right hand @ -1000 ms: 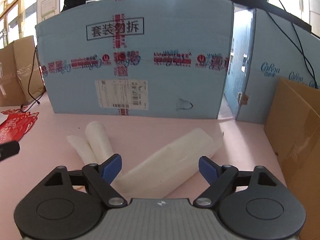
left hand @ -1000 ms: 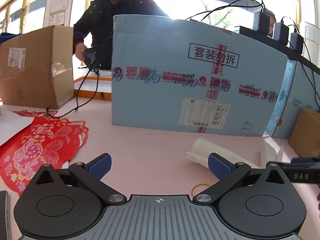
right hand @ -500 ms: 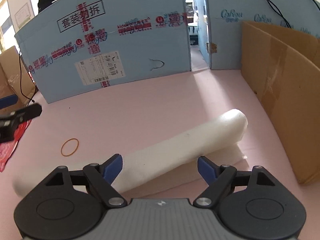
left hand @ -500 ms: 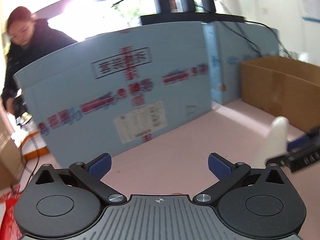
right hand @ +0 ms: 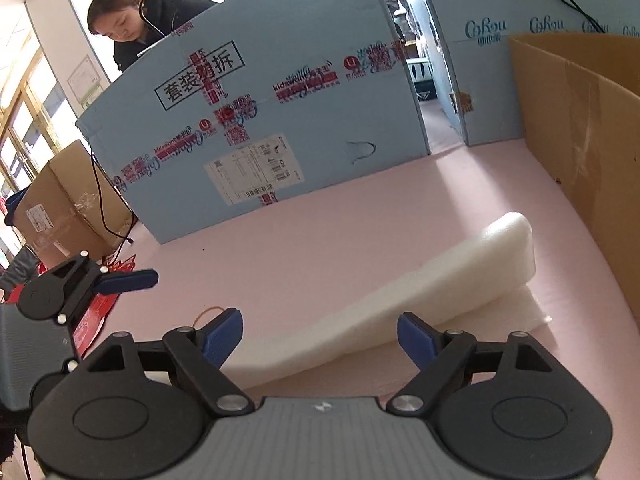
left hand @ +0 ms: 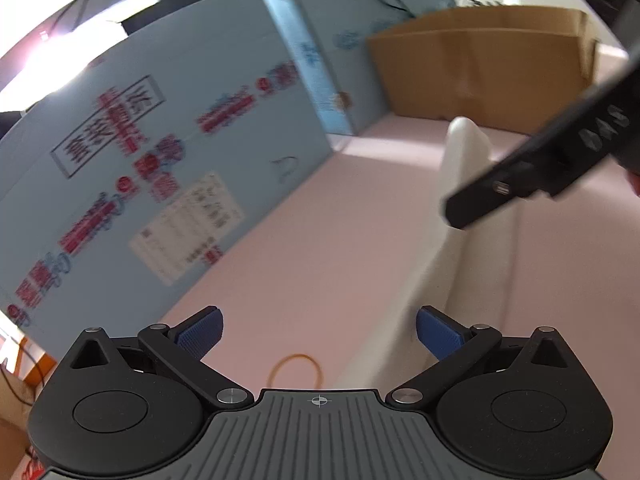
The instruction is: Fold shopping bag
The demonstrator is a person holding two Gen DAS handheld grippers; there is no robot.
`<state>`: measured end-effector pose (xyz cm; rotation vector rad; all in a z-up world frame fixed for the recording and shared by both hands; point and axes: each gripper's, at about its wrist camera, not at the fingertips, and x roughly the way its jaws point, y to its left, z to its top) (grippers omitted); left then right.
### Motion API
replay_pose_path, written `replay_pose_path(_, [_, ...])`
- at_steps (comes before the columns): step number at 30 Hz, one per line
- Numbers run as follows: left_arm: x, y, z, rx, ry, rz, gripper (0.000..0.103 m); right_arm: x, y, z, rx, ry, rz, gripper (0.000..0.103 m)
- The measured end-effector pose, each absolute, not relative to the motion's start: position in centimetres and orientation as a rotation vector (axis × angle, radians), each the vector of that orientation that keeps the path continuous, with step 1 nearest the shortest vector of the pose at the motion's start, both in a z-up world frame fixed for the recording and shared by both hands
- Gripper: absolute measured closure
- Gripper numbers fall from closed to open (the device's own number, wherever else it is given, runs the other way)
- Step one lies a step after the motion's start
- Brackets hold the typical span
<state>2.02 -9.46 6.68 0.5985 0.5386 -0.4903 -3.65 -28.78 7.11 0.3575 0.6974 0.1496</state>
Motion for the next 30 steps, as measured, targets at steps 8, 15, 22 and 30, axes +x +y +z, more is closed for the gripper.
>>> replay_pose_path(8, [3.1, -7.5, 9.2, 0.57, 0.454, -0.425, 0.0, -4.5, -29.8, 6.7, 0.405, 0.78, 0.089, 0.015])
replay_pose_path(15, [-2.4, -8.7, 8.4, 0.666, 0.51, -0.74, 0.0, -5.4, -30.5, 5.0, 0.474, 0.854, 0.056, 0.018])
replay_pose_path(22, [-0.8, -8.6, 6.6, 0.593, 0.593, -0.716, 0.0, -5.3, -30.4, 3.9, 0.549, 0.874, 0.086, 0.022])
replay_pose_path(30, [6.7, -8.2, 5.3, 0.609, 0.518, -0.365, 0.0, -3.9, -28.8, 3.7, 0.576, 0.874, 0.165, 0.025])
